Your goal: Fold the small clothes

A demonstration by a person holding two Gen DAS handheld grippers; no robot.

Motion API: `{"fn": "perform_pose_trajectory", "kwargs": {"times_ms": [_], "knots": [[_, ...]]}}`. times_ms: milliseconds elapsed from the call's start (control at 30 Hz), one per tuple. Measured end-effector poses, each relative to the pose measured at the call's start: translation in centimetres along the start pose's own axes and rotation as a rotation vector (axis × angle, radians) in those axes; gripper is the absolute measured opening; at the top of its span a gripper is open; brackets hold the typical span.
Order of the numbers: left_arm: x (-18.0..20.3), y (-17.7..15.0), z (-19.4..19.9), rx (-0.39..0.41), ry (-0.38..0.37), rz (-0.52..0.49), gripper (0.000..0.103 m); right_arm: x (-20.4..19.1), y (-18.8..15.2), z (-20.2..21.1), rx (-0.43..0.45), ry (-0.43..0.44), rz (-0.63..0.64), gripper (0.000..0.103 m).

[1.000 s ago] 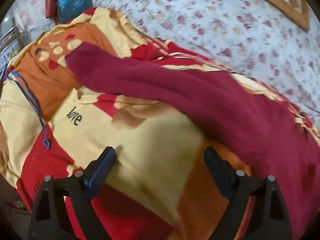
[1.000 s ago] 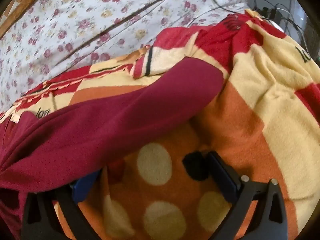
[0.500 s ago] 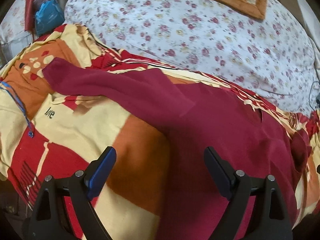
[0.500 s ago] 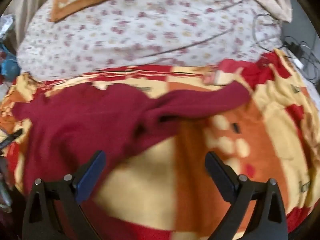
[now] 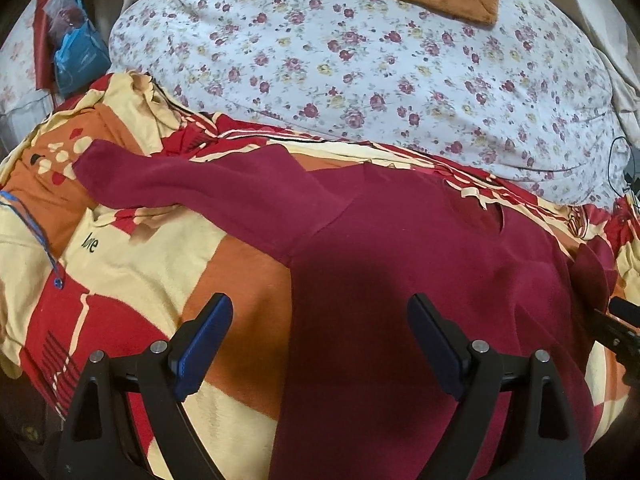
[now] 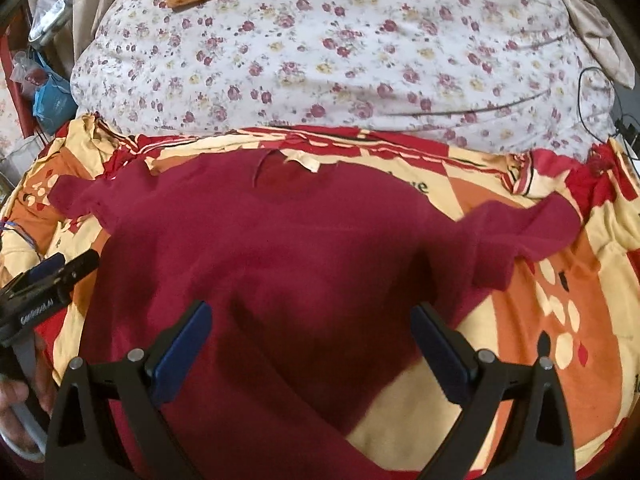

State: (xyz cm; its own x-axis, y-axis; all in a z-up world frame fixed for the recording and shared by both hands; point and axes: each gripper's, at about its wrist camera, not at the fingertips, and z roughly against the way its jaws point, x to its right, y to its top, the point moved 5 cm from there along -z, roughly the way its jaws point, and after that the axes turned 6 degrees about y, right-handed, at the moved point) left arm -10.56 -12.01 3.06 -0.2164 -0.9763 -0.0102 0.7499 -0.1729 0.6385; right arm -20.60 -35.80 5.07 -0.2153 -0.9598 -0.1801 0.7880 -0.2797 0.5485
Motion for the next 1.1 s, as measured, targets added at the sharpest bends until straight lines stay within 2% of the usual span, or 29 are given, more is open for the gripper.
{"fn": "perform_pose_trajectory", "kwargs": {"times_ms": [133, 267, 400, 633, 867, 1100], "knots": [[0.1, 0.0, 0.1, 0.001, -0.006, -0.002, 0.082, -1.1, 0.3, -0.3, 0.015, 0.037, -0.020, 0.101], [0.3, 0.3, 0.2, 0.001, -0.009, -0.002, 0.082, -2.1, 0.3, -0.9, 0.006, 0.022, -0.013, 0.101], [0.6, 0.5, 0.2, 0.004, 0.027, -0.024, 0.082, -2.7, 0.4, -1.4, -0.002, 0.025, -0.025, 0.101], [1.0, 0.5, -0.2, -0.010, 0.000, -0.015, 0.082, -2.8, 0.8, -1.9, -0.003, 0.035, -0.085, 0.101], [1.5, 0.2, -0.8, -0.031, 0.014, -0.027, 0.081, -2.8, 0.6, -2.5, 0.001, -0.003, -0.062, 0.101], [2.0, -0.1, -0.9, -0.025, 0.011, -0.045, 0.081, -2.6, 0.6, -2.9, -0.001, -0.002, -0.057, 0.101]]}}
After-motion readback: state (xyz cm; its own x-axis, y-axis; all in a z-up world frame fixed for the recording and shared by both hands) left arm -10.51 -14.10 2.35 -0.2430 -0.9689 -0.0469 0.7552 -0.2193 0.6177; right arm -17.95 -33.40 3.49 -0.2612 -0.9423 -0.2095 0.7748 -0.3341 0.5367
